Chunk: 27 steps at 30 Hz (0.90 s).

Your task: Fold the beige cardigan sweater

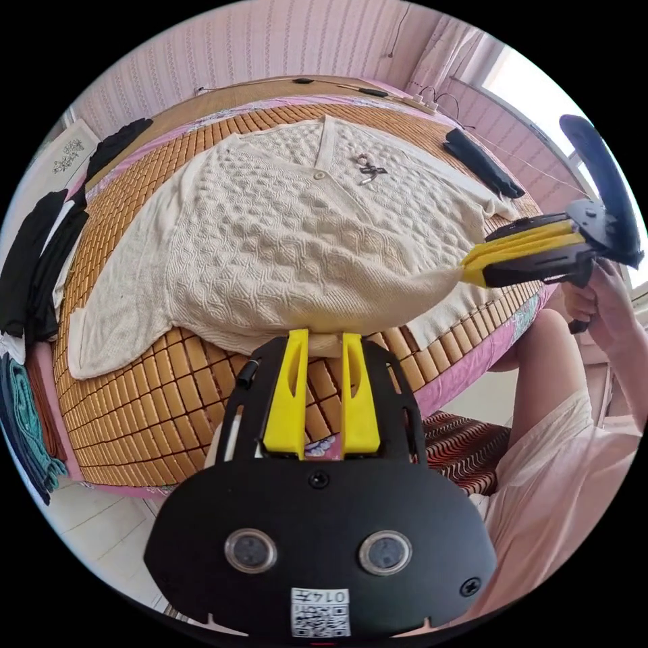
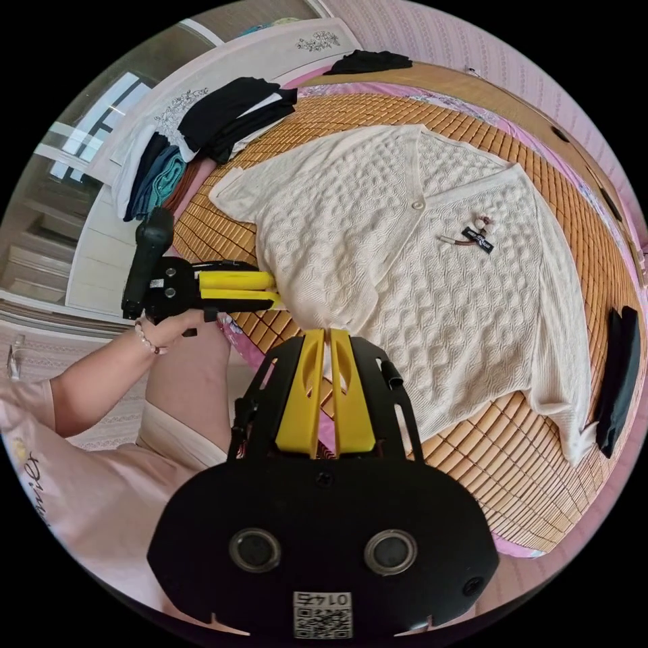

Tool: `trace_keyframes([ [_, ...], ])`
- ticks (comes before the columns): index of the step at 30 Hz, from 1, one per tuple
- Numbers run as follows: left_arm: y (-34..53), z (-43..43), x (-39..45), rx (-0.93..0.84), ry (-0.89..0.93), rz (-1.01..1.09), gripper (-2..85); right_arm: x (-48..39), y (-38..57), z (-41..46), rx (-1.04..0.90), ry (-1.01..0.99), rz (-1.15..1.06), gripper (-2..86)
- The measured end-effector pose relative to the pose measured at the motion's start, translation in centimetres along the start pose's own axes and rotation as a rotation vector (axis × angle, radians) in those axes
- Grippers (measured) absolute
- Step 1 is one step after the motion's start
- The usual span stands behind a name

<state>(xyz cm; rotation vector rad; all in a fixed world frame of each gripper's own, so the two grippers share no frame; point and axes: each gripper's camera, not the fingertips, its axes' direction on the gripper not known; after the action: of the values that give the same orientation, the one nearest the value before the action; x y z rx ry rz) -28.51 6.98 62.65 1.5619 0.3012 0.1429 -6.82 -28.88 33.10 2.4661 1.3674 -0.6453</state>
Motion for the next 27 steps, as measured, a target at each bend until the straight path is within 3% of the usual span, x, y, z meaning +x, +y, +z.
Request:
trace_keyframes([
  [2,-0.4,1.4,0.2,-0.034,-0.019,0.025,0.8,0.5,-0.1,-1.6,0.045,0.032,0.007,0.7],
  [10,4.8,-2.1,-1.3,0.062,0.03,0.035,-0.9,1.1,0.4,-5.3,0.141,0.024,-0.033,0.5],
  [17,7.3,0.5,-4.1,-0.006,0.055,-0.092,0.5,1.1,4.1,2.2,-0.17,0.066,-0.042,0.0],
  [21,7.1,0.5,-3.2,-0.013,0.041,-0.092,4.4,1.3,7.0,1.5,-0.117,0.108,-0.043,4.7],
  [23,6.9,0.1,-2.2,-0.011,0.0,-0.066,5.3,3.2,9.5,-0.4,-0.04,0.189,0.046,10.3],
  [27,6.6,0.9,-1.7,0.017,-0.013,-0.103,6.2,8.5,13.4,-1.6,0.017,0.212,0.305,12.3],
])
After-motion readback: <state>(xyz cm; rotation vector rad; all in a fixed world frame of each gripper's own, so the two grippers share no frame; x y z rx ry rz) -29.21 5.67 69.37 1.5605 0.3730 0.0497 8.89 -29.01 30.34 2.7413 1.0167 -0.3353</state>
